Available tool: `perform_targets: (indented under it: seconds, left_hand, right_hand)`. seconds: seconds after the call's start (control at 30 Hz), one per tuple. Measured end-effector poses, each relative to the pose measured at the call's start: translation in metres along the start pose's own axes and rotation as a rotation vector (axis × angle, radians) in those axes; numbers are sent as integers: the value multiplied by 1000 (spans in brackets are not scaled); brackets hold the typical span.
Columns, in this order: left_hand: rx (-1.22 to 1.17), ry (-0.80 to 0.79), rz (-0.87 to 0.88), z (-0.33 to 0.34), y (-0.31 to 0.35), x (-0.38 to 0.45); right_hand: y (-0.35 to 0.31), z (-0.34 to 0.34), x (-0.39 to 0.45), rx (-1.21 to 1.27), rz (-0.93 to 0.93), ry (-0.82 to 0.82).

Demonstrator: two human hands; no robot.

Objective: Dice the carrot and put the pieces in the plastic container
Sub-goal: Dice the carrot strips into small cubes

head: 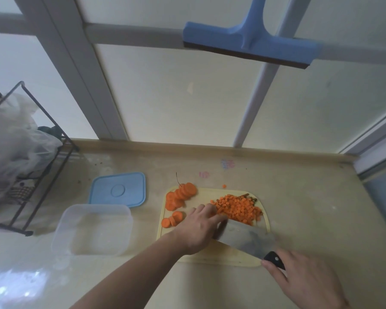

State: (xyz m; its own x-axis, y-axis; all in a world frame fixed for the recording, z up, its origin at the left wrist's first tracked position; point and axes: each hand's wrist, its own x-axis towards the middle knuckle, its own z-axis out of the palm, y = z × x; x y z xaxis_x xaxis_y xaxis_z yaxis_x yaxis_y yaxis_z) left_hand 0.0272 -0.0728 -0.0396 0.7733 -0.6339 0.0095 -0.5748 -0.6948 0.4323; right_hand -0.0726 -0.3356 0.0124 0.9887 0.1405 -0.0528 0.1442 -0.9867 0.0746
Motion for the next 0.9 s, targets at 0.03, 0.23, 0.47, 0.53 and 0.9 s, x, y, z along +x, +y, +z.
perform_targets:
  seconds: [0.03, 0.23, 0.47, 0.53, 0.9]
  left_hand:
    - [-21, 32, -33, 1, 0, 1]
    - [-165, 235, -70, 2, -12, -17]
    - [-351, 633, -262, 36, 8, -74]
    - [-308, 607, -299, 56, 17, -85]
    - [-113, 702, -524, 93, 47, -64]
  right_hand:
    - [2, 0, -1, 4, -1, -13]
    - [2, -9, -1, 132, 76, -146]
    - [-8, 15, -12, 918, 426, -418]
    - [-15, 22, -13, 985, 433, -487]
    - [-8, 26, 29, 823, 139, -507]
